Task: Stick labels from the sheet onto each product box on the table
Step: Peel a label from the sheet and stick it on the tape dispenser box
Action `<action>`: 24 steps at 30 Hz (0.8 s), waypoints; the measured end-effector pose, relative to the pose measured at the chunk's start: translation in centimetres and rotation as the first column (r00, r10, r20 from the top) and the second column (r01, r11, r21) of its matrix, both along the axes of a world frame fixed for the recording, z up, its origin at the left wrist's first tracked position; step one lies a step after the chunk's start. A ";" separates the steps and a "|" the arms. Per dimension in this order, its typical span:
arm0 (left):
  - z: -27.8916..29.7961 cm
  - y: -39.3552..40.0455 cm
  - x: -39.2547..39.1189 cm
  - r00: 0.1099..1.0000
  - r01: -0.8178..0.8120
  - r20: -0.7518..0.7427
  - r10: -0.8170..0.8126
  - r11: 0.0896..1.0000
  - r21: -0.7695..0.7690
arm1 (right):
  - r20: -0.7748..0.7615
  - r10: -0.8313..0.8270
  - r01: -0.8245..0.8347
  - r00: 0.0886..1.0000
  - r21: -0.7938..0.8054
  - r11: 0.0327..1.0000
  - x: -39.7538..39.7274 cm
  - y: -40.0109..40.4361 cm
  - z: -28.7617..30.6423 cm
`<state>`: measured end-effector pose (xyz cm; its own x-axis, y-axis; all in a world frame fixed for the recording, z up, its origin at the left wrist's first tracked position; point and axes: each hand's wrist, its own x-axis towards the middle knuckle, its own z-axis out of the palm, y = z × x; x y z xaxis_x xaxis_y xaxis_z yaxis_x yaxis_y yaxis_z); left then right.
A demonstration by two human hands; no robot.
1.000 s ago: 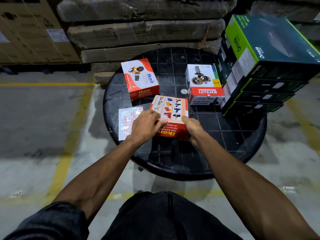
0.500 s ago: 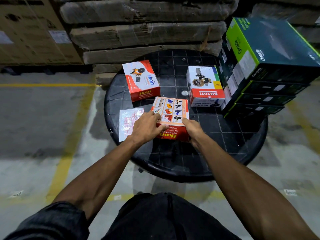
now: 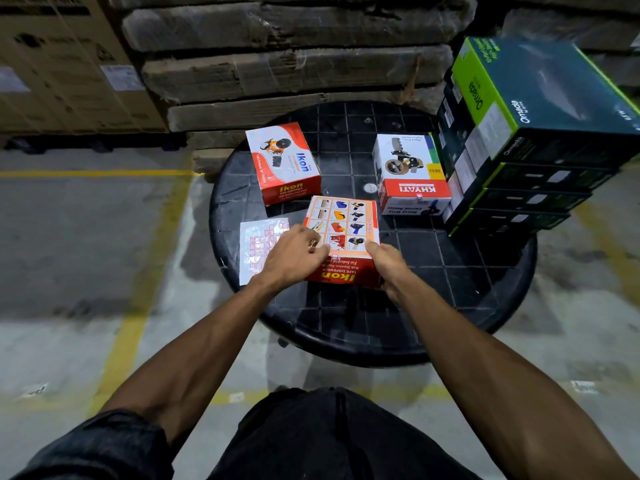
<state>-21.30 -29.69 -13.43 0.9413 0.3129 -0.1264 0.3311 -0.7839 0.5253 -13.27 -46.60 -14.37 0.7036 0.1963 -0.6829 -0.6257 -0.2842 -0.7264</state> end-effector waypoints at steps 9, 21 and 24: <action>-1.0 -1.1 0.2 0.939 -0.342 -0.247 0.240 0.730 -0.592 | 0.048 0.054 -0.053 0.997 -0.019 0.998 -0.8 -0.3 -0.3; -0.7 -1.3 0.5 0.954 -0.296 -0.230 0.191 0.714 -0.634 | 0.060 0.061 -0.059 0.996 -0.038 0.998 -1.0 -0.3 -0.5; -0.8 -1.5 0.4 0.959 -0.284 -0.206 0.196 0.708 -0.646 | 0.070 0.070 -0.067 0.995 -0.049 0.997 -1.0 -0.3 -0.6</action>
